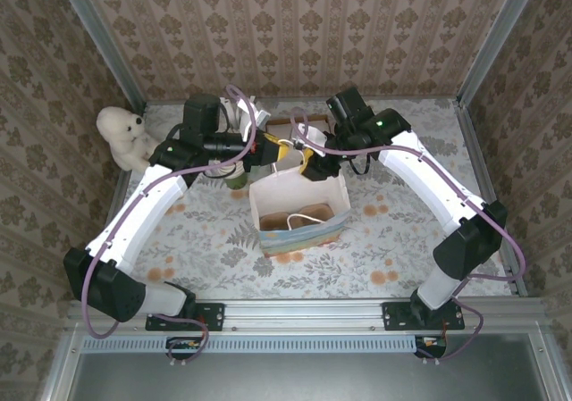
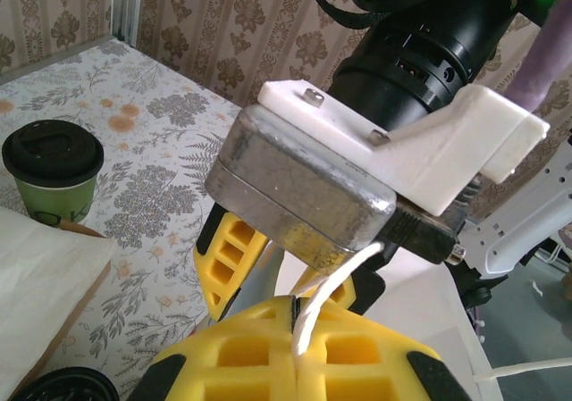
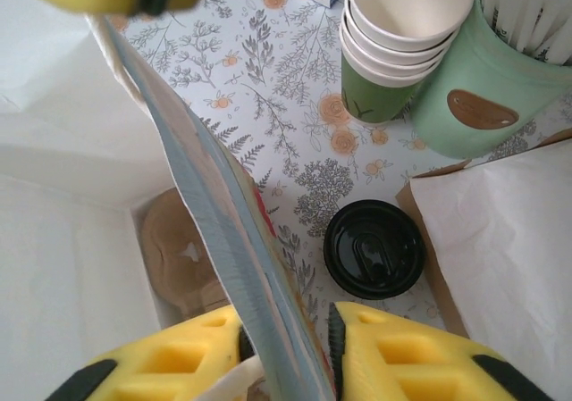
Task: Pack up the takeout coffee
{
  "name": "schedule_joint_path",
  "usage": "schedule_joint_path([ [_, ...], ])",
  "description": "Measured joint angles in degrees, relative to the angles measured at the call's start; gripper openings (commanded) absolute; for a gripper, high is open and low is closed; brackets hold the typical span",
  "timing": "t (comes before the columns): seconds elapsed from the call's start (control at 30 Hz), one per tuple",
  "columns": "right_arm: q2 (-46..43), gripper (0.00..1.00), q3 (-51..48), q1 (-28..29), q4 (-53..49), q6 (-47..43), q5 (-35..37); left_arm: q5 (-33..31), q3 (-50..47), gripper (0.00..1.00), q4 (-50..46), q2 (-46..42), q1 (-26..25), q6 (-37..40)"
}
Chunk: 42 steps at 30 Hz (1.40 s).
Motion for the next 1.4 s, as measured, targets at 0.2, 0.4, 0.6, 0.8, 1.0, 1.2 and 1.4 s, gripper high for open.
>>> schedule_joint_path([
  [0.2, -0.7, 0.1, -1.5, 0.1, 1.2, -0.1, 0.0, 0.4, 0.0, 0.01, 0.1, 0.0, 0.0, -0.4],
  [0.4, -4.7, 0.05, -5.2, 1.5, 3.0, 2.1, 0.5, 2.5, 0.0, 0.19, 1.1, -0.4, -0.1, -2.1],
  [0.6, -10.3, 0.0, -11.2, 4.4, 7.6, 8.9, 4.9, -0.2, -1.9, 0.9, 2.0, -5.4, -0.1, -4.1],
  [0.8, -14.1, 0.0, -15.5, 9.5, 11.2, 19.4, 14.6, -15.1, -3.3, 1.0, 0.3, -14.2, 0.0, -8.1],
  [1.0, -18.4, 0.0, -17.5, 16.4, 13.7, 36.9, 28.5, -33.1, -2.1, 1.0, -7.7, -17.8, 0.5, -13.9],
  [1.2, -20.6, 0.0, -17.5, 18.9, 11.6, 55.4, 37.6, -43.6, 0.0, 1.0, -16.4, -17.8, 0.9, -19.6],
  [1.4, -19.8, 0.0, -17.5, 21.7, 8.8, 66.8, 43.9, -48.0, 3.5, 1.0, -24.4, -16.4, 0.9, -25.2],
])
